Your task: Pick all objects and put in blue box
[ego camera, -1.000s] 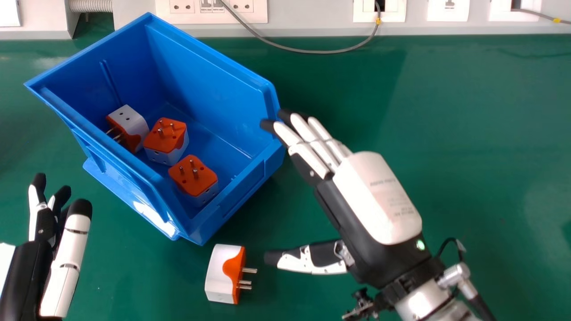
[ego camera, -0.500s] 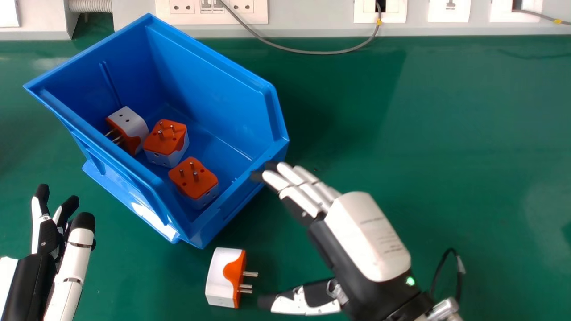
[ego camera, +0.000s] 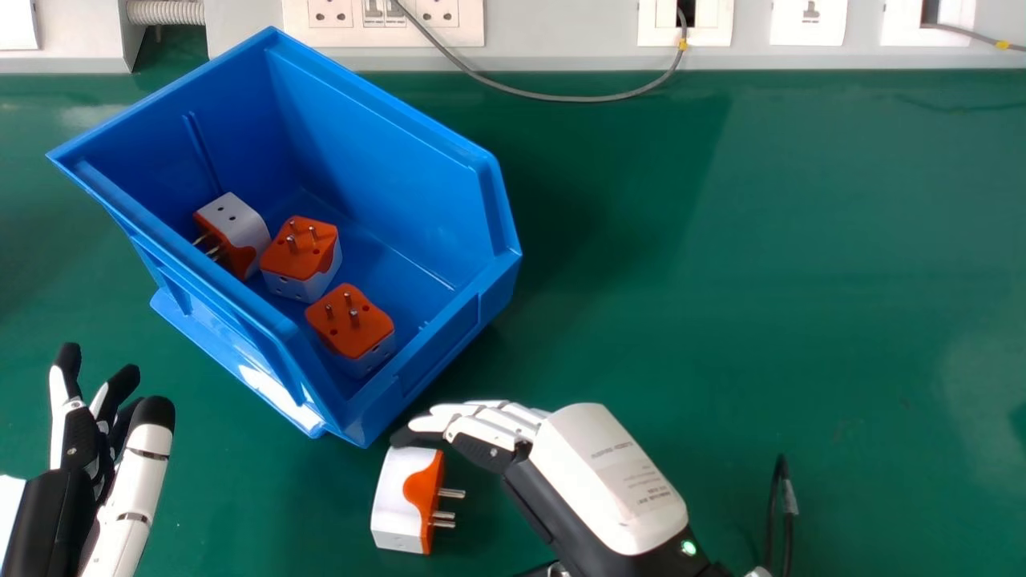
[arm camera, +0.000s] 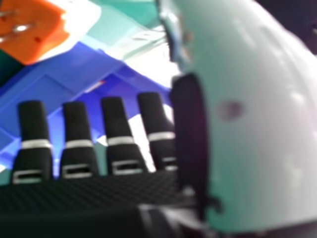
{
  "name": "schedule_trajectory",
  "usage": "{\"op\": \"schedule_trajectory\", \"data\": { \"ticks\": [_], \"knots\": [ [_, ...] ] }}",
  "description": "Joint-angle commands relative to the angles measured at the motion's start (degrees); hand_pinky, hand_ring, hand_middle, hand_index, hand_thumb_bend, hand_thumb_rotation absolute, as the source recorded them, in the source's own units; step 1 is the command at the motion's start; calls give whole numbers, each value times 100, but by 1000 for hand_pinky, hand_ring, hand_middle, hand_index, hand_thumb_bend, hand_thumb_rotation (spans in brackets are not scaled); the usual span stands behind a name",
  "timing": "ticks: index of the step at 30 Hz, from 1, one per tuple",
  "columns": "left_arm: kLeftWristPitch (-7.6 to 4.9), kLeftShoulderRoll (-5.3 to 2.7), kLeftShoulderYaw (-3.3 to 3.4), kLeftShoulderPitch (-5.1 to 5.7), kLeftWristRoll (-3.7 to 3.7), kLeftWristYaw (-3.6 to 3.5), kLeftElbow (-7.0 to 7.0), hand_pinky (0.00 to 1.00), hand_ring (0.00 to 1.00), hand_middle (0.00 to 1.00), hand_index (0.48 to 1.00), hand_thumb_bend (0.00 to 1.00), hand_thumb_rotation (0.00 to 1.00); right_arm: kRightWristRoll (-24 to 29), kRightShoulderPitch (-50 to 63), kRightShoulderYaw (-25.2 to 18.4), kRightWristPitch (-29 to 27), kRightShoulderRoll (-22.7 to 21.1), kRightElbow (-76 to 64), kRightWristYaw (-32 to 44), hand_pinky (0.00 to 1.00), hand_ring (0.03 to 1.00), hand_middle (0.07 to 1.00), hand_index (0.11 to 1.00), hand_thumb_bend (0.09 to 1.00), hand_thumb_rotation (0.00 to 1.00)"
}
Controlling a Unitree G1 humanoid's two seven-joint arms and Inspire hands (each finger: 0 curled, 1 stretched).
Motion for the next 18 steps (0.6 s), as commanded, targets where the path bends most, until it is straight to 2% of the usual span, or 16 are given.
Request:
{"op": "schedule_trajectory", "data": {
  "ticks": [1,5,13,18],
  "knots": [
    [-121,-40,-13,59,15,33,-190,846,934,962,966,371,861,-21,14,17,-42,-12,-41,19,664,770,773,733,620,109],
    [-82,-36,-16,76,4,49,-226,847,935,963,967,372,861,-112,-2,29,23,11,-23,63,656,758,763,722,619,112],
    [-30,-10,19,67,-7,53,-204,851,937,965,970,369,867,-314,-125,80,147,141,121,-4,645,744,754,715,619,131],
    [-59,2,30,47,3,57,-175,853,938,965,970,367,870,-355,-221,64,180,249,210,-45,639,740,751,714,619,136]
  ]
}}
